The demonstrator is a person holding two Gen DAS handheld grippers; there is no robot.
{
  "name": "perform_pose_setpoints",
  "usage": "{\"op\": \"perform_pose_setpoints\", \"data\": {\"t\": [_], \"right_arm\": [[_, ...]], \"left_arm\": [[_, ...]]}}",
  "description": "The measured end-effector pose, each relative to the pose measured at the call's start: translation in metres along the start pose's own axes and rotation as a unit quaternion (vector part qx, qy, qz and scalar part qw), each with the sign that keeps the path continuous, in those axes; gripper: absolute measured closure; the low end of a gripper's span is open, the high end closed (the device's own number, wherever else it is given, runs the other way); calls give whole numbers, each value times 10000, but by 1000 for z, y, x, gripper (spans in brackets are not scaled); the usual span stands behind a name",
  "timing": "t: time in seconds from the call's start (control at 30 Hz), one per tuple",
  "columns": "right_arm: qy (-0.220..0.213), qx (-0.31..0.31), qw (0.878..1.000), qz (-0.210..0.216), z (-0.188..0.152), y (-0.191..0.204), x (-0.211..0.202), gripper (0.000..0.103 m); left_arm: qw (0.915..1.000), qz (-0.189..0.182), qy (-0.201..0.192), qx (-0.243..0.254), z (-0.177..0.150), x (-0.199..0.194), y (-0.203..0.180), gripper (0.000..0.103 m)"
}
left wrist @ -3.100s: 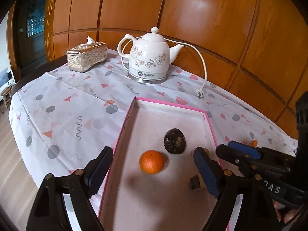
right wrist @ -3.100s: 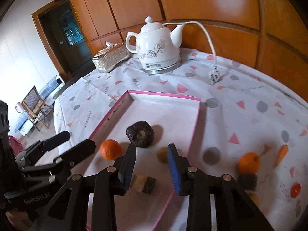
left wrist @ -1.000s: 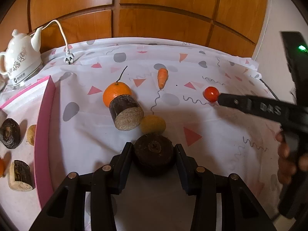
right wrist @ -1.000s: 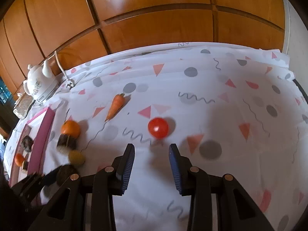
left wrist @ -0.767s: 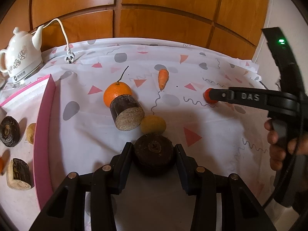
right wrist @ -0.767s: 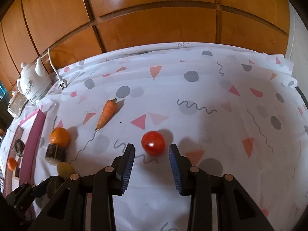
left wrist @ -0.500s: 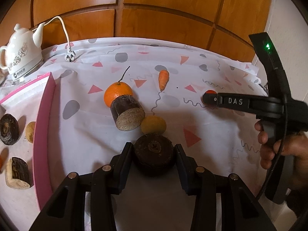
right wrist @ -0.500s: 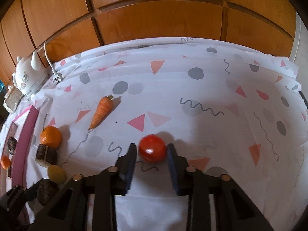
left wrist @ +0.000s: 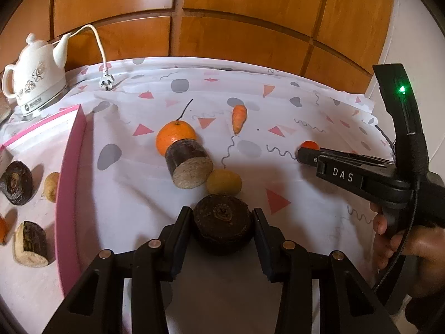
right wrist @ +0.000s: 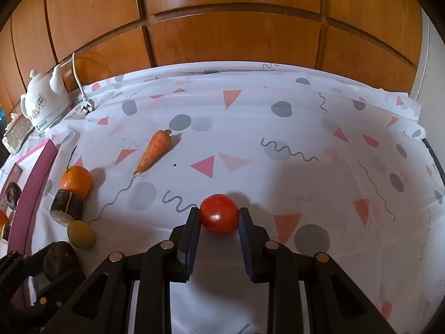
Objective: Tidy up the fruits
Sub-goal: 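Grasp another dark round root with the left tool while the right tool grasps the red tomato, then place the dark root in the tray with the left tool while the right tool drops the tomato there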
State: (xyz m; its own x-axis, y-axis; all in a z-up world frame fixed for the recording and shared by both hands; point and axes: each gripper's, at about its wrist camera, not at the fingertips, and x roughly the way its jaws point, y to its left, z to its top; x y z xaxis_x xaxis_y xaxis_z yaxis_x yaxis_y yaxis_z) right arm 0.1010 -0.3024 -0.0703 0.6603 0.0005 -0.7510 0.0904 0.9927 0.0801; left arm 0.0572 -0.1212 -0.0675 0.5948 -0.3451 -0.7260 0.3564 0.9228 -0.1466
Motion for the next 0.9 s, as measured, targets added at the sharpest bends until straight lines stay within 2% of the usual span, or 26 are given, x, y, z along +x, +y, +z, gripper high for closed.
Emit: {"op": "perform_pose_setpoints", "data": {"t": [0.17,0.5,0.67,0.9], "right_arm": [[-60,-115,9998,-163,-3,5,2,76],[-167,-114,9996,-194,-4,6,-8,76],[-333,-153,9992,163,-9,20,-34,76],[-410,-435,9943,880,-11,62,-61,76]], "left_arm": [[10000,8,-44,-35,-1,-9,1,59],[9993,52,-358,-79,2,-49,4,59],[9978,182,-618,-160,7,-76,17,59],[9939,516,-706,-665,8,-96,58,59]]}}
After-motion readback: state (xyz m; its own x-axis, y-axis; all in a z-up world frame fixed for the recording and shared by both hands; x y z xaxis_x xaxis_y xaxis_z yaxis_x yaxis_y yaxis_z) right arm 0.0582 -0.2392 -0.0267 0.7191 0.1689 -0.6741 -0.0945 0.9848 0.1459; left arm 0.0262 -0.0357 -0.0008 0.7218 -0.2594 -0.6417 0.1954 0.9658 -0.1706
